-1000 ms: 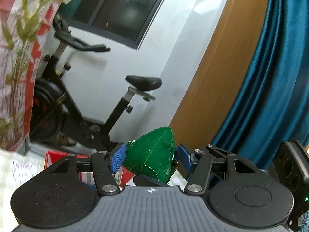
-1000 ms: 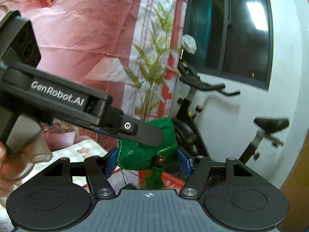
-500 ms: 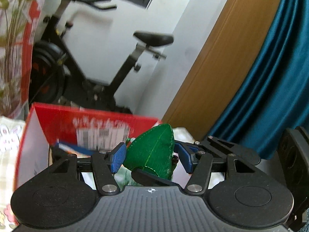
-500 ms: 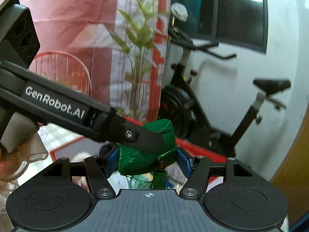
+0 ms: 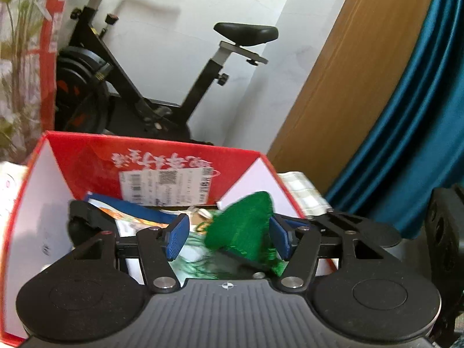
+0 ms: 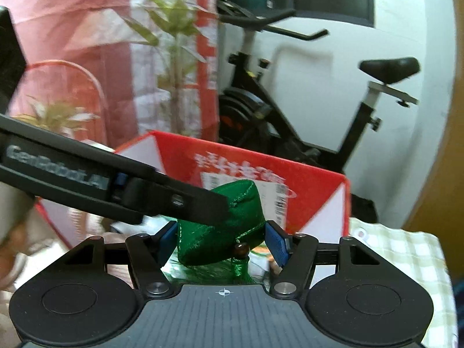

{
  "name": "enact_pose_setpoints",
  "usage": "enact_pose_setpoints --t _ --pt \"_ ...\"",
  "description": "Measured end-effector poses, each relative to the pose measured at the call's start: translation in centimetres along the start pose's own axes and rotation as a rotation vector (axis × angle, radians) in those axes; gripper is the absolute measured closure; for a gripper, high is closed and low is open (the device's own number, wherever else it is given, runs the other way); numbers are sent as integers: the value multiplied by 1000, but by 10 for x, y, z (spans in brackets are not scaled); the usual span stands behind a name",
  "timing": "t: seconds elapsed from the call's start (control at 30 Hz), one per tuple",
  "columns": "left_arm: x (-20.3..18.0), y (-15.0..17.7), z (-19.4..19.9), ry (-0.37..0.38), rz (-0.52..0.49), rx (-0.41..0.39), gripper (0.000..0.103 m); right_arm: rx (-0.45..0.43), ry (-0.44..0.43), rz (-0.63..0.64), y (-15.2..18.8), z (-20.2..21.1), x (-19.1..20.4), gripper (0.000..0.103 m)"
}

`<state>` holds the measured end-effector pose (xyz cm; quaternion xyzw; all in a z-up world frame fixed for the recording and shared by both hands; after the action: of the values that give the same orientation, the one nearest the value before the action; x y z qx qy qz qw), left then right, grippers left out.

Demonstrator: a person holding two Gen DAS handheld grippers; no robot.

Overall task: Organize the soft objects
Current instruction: 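Carry the green pouch over the red box and release it inside, then move both tools back to the pink knitted cloth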

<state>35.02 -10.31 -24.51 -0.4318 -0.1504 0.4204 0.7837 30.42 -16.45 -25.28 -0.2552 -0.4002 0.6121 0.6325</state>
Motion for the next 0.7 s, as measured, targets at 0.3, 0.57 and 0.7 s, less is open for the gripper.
enact_pose_setpoints --t 0.3,0.57,0.7 --pt "12 -5 33 -74 -37 -29 28 -35 44 -28 1 15 -7 29" --pt "15 5 84 -112 -72 -54 28 -64 10 -73 0 48 3 27" --pt "16 17 113 -131 -81 -63 28 -71 0 -67 6 67 14 27"
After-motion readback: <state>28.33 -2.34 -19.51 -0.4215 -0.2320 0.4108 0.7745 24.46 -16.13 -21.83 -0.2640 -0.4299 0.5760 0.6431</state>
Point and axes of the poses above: each gripper's, at about its wrist camera, not at the fingertips, and z roughly against the way its jaws point, x to its left, y to its underside, the point moved 5 cm from there along -z, roughly the way its jaws point, and after that the axes turned 13 degrees about -z, right-handed, at the moved point
